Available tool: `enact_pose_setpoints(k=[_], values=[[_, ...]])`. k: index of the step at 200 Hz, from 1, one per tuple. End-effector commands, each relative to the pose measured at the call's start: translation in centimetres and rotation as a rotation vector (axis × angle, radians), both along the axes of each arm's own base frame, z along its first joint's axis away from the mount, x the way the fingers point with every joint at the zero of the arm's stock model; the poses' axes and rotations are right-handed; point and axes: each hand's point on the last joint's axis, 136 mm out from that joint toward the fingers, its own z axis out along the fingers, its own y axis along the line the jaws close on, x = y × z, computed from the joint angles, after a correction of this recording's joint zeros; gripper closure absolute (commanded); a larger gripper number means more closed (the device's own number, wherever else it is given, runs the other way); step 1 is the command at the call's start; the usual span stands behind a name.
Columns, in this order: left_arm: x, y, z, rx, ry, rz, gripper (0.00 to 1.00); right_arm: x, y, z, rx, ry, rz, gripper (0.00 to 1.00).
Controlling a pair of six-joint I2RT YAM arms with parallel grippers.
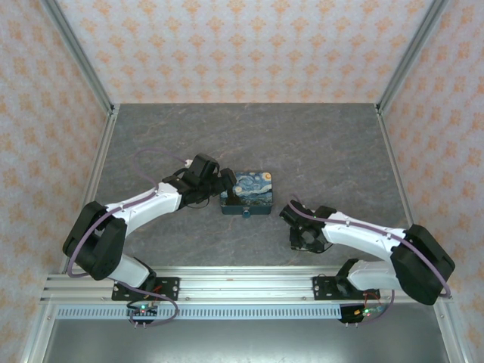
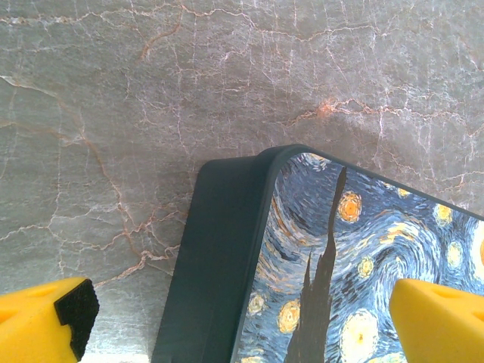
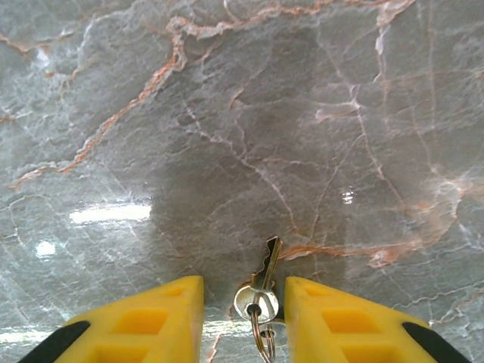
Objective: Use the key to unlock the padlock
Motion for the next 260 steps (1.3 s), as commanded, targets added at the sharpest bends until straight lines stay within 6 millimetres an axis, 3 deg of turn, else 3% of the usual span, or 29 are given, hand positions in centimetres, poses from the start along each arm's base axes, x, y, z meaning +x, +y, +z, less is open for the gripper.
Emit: enact_pose_setpoints(k=[1, 116, 173, 221, 260], values=[[0.3, -0.6, 0.6, -0.002, -0.015, -0.019, 0.0, -1.7, -1.4, -0.3, -0.04, 0.047, 0.004, 0.67], [0.3, -0.8, 0.4, 0.005, -0.008, -0.024, 0.0, -0.6, -0.8, -1.8, -0.05, 0.025, 0.0, 0.8], [0.3, -0.9, 0.6, 0.009, -0.024, -0.05, 0.0, -0.1, -0.6, -2.2, -0.043, 0.003, 0.001, 1.0], [1.1, -1.1, 2.5, 0.125, -0.088, -0.191, 0.0, 2.0, 1.4, 0.8, 0.072, -0.106, -0.01, 1.0], [1.5, -0.1, 4.5, 0.138, -0.143, -0.13, 0.0, 4.4, 4.1, 5.9, 0.334, -0.274, -0.077, 1.0]])
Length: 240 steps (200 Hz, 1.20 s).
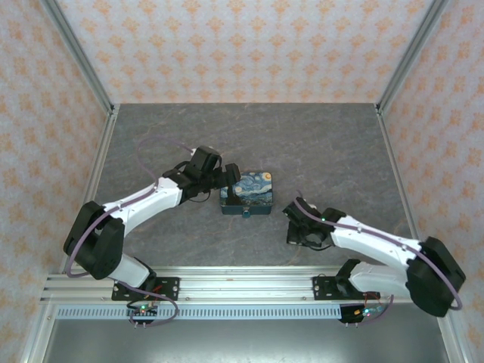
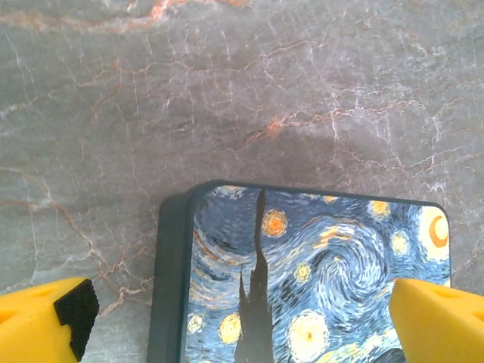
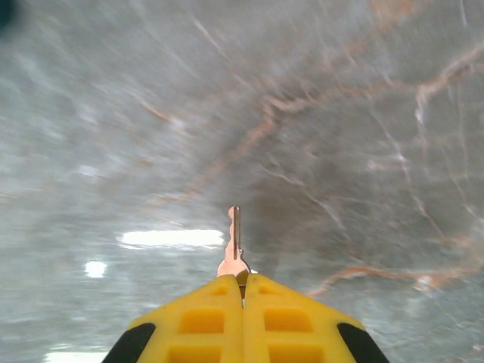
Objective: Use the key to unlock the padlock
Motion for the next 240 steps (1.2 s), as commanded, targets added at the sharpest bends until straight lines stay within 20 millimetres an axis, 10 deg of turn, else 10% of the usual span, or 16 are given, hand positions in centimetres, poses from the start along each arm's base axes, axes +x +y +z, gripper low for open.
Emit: enact_pose_setpoints(k=[1, 88, 240], values=[[-0.1, 0.9, 1.5, 0.045, -0.038, 0.017, 0.0, 2.0, 1.8, 3.0, 0.171, -0.114, -0.05, 1.0], [-1.6, -5.6, 3.3, -0.426, 0.107, -0.038, 0.03, 6.7, 7.3, 9.0, 0.643, -0.278, -0.06, 1.0], [-4.3, -12.9, 2.0, -0.463, 0.189, -0.206, 0.25, 8.7, 9.3, 9.8, 0.686, -0.275, -0.045, 1.0]])
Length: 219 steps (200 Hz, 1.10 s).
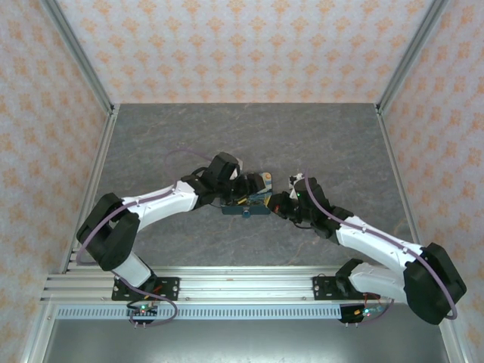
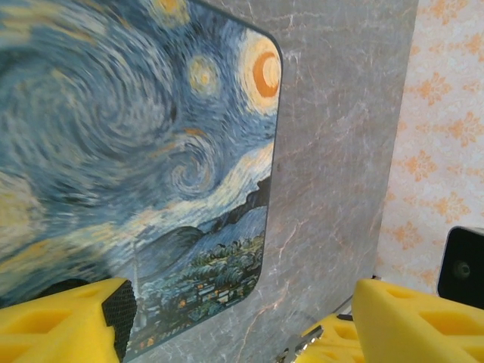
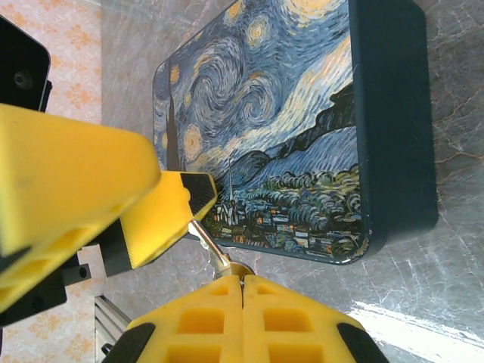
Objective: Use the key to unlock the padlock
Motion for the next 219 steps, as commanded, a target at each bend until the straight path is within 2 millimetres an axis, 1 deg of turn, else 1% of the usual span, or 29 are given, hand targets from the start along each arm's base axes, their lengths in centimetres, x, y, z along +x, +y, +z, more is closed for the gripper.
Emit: enact_pose_setpoints(k=[1, 38, 97, 114, 128, 144, 167, 175, 193, 209, 219], values=[[0.4, -1.5, 1.7, -0.046, -0.048, -0.025, 0.25, 0.9, 0.6, 1.7, 0.037, -0.033, -0.003, 1.0], [-0.1, -1.9, 1.2, -0.041, -0.048, -0.041, 0.31, 0.9, 0.7, 1.7, 0.036, -0.032, -0.001, 1.0], [-0.1, -2.5, 0.5, -0.03, -0.046, -0.055, 0.42, 0.9, 0.7, 1.5, 0.036, -0.028, -0.001, 1.0], [-0.1, -2.7, 0.3, -0.028, -0.044, -0.059, 0.43, 0.9, 0.7, 1.6, 0.036, -0.029, 0.0, 1.0], [-0.1, -2.8, 0.3, -0.027, -0.044, -0.062, 0.48, 0.9, 0.7, 1.6, 0.036, -0.029, -0.001, 1.0], [-0.1, -2.8, 0.1, -0.022, -0.042, -0.063, 0.5, 0.9, 0.7, 1.6, 0.037, -0.028, -0.001, 1.0], [-0.1, -2.9, 0.1, -0.02, -0.045, -0.067, 0.56, 0.9, 0.7, 1.5, 0.037, -0.027, -0.003, 1.0], [-0.1, -2.9, 0.1, -0.019, -0.045, -0.066, 0.59, 0.9, 0.7, 1.5, 0.036, -0.028, -0.002, 1.0], [-0.2, -2.9, 0.1, -0.017, -0.045, -0.068, 0.61, 0.9, 0.7, 1.5, 0.037, -0.027, -0.001, 1.0], [-0.2, -3.0, 0.1, -0.017, -0.046, -0.069, 0.67, 1.0, 0.7, 1.5, 0.037, -0.028, -0.004, 1.0], [-0.2, -3.0, 0.0, -0.015, -0.044, -0.069, 0.68, 1.0, 0.7, 1.5, 0.037, -0.028, -0.006, 1.0]])
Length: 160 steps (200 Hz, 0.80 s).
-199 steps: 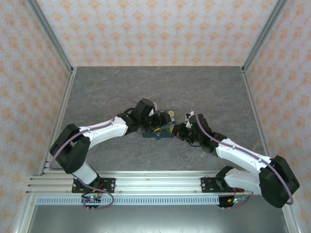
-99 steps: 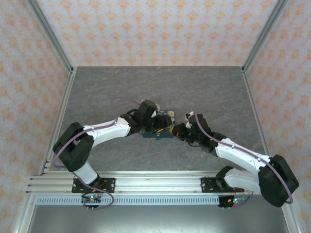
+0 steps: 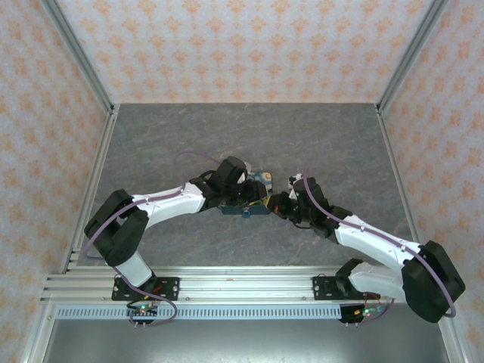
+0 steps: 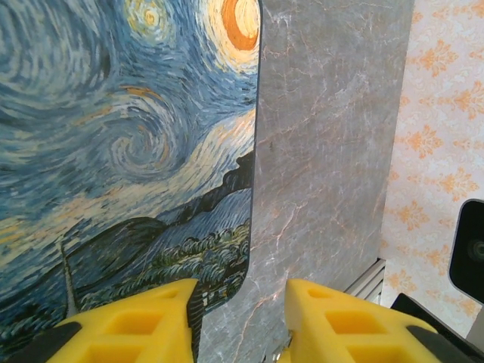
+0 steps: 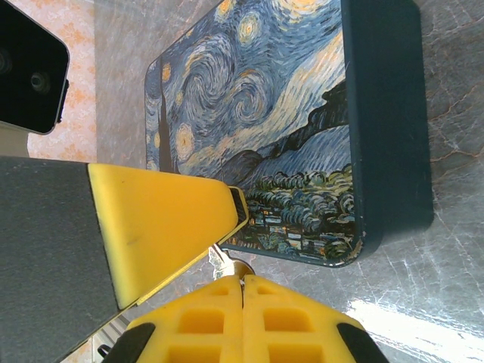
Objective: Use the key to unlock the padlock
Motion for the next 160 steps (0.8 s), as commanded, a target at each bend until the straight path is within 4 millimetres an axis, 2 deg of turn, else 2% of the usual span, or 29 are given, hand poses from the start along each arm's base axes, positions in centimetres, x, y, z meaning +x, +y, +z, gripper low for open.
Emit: enact_pose_setpoints(k=[1, 79, 135, 157, 160], values=[[0.46, -0.87, 0.99, -0.013, -0.042, -0.018, 0.68, 0.95, 0.67, 1.89, 0.044, -0.038, -0.005, 1.0], [0.35, -1.19, 0.94, -0.013, -0.043, -0.023, 0.79, 1.09, 0.75, 1.68, 0.047, -0.036, -0.009, 1.0], [0.36, -1.26, 0.99, -0.018, -0.047, -0.024, 1.0, 1.13, 0.8, 1.68, 0.051, -0.036, -0.01, 1.0], [0.47, -1.09, 1.14, -0.013, -0.058, -0.019, 1.0, 1.06, 0.68, 2.01, 0.055, -0.043, -0.012, 1.0], [0.52, -1.06, 1.18, -0.011, -0.063, -0.019, 1.0, 1.1, 0.54, 2.13, 0.055, -0.047, -0.017, 0.96]])
